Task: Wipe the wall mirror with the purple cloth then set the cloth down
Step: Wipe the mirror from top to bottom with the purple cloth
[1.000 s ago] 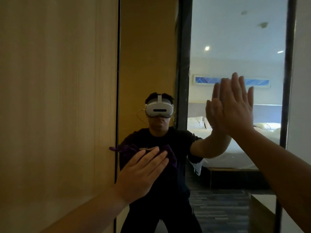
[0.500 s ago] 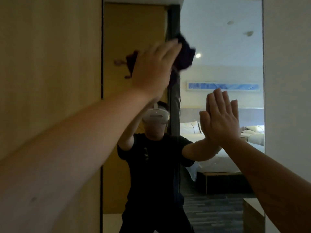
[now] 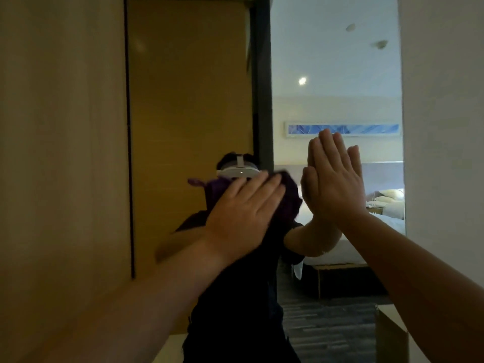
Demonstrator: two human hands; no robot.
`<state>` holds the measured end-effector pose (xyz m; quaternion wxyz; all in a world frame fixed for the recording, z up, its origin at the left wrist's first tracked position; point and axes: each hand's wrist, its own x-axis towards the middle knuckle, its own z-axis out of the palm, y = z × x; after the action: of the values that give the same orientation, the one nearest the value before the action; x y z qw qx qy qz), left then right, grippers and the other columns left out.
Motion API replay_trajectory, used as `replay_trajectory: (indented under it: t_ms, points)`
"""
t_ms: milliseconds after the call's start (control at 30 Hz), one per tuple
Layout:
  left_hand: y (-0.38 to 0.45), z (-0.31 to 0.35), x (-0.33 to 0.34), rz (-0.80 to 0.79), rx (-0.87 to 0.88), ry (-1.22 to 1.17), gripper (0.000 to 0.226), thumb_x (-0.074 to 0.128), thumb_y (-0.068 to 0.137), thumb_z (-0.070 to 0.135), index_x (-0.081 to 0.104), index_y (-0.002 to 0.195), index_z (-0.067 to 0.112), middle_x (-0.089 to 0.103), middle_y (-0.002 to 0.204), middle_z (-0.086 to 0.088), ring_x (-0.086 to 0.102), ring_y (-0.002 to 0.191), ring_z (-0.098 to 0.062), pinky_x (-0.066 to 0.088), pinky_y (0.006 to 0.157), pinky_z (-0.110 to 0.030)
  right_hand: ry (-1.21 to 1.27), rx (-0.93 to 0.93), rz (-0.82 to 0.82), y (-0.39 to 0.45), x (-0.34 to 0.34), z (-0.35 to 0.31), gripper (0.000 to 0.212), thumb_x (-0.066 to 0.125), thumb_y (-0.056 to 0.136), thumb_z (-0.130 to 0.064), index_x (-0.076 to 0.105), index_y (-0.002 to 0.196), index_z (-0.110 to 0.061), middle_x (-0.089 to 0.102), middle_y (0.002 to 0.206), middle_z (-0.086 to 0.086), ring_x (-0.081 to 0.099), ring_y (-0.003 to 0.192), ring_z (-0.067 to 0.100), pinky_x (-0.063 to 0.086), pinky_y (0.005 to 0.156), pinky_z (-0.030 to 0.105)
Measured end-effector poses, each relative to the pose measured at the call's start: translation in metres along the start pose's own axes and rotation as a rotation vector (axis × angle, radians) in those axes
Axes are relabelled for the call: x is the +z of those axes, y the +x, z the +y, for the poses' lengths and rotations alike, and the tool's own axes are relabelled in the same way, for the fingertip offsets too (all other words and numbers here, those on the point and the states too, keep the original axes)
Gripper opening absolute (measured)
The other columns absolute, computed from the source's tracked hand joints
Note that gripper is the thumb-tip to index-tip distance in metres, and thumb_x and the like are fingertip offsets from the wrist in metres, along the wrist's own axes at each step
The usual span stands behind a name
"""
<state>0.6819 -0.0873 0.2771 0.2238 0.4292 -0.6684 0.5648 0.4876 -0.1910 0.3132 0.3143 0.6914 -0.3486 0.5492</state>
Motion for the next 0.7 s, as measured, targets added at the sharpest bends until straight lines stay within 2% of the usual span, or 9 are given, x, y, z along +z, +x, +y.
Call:
replay_trajectory:
  t_ms: [167,233,300,367,467,600,700]
  points:
    - [-0.076,0.042,0.023,-0.04,0.048,0.032,0.056,0.054,0.098,0.023,0.037,0.151,0.016,0.034,0.158,-0.006,0.025,0.148,-0.03,0.029,0.116,-0.048,0.046,-0.021,-0.01,0.0,-0.008,0.005,0.059,0.019,0.103,-0.039,0.024,0.155,-0.012,0.014,0.164,0.009,0.001,0.153,0.023,0.002,0.123,0.047]
    - [-0.081,0.045,0.024,-0.021,0.041,0.043,0.054,0.052,0.099,0.022,0.038,0.151,0.018,0.033,0.159,-0.005,0.025,0.148,-0.03,0.027,0.116,-0.048,0.037,0.016,0.002,-0.001,-0.016,0.017,0.059,0.022,0.103,-0.04,0.021,0.156,-0.013,0.008,0.165,0.007,-0.003,0.153,0.02,-0.002,0.123,0.043]
    - [-0.08,0.045,0.023,-0.009,0.039,0.064,0.05,0.049,0.099,0.023,0.042,0.149,0.019,0.038,0.157,-0.004,0.031,0.146,-0.03,0.027,0.116,-0.046,0.011,0.095,-0.002,-0.005,-0.023,0.035,0.062,0.019,0.103,-0.043,0.018,0.156,-0.012,0.002,0.164,0.005,-0.005,0.152,0.02,-0.001,0.123,0.047]
    - [-0.08,0.045,0.024,0.016,0.017,0.058,0.048,0.056,0.098,0.023,0.048,0.145,0.022,0.047,0.148,-0.004,0.043,0.138,-0.028,0.031,0.114,-0.043,-0.024,0.149,-0.053,-0.01,-0.03,0.053,0.066,0.01,0.102,-0.049,0.014,0.157,-0.012,0.002,0.165,0.008,-0.006,0.152,0.023,0.003,0.123,0.051]
    - [-0.079,0.045,0.022,0.091,-0.018,0.002,0.049,0.07,0.091,0.022,0.057,0.138,0.022,0.054,0.129,-0.006,0.056,0.117,-0.026,0.041,0.103,-0.04,-0.084,0.123,-0.113,-0.014,-0.029,0.064,0.073,-0.003,0.099,-0.055,0.01,0.157,-0.012,0.002,0.165,0.01,-0.006,0.152,0.026,0.003,0.123,0.051]
    - [-0.029,0.025,0.009,0.239,-0.062,-0.076,0.049,0.072,0.087,0.011,0.058,0.133,0.013,0.06,0.114,-0.013,0.055,0.106,-0.03,0.044,0.093,-0.043,-0.063,0.131,-0.096,-0.015,-0.024,0.063,0.071,-0.002,0.1,-0.054,0.01,0.157,-0.012,-0.002,0.165,0.008,-0.008,0.152,0.024,0.0,0.123,0.049]
    - [0.054,-0.011,-0.01,0.311,-0.116,-0.051,0.051,0.065,0.086,0.008,0.054,0.135,0.009,0.06,0.114,-0.018,0.052,0.105,-0.035,0.046,0.089,-0.049,-0.053,0.133,-0.077,-0.016,-0.02,0.065,0.066,0.003,0.102,-0.05,0.01,0.157,-0.013,-0.002,0.165,0.006,-0.008,0.152,0.023,0.0,0.123,0.049]
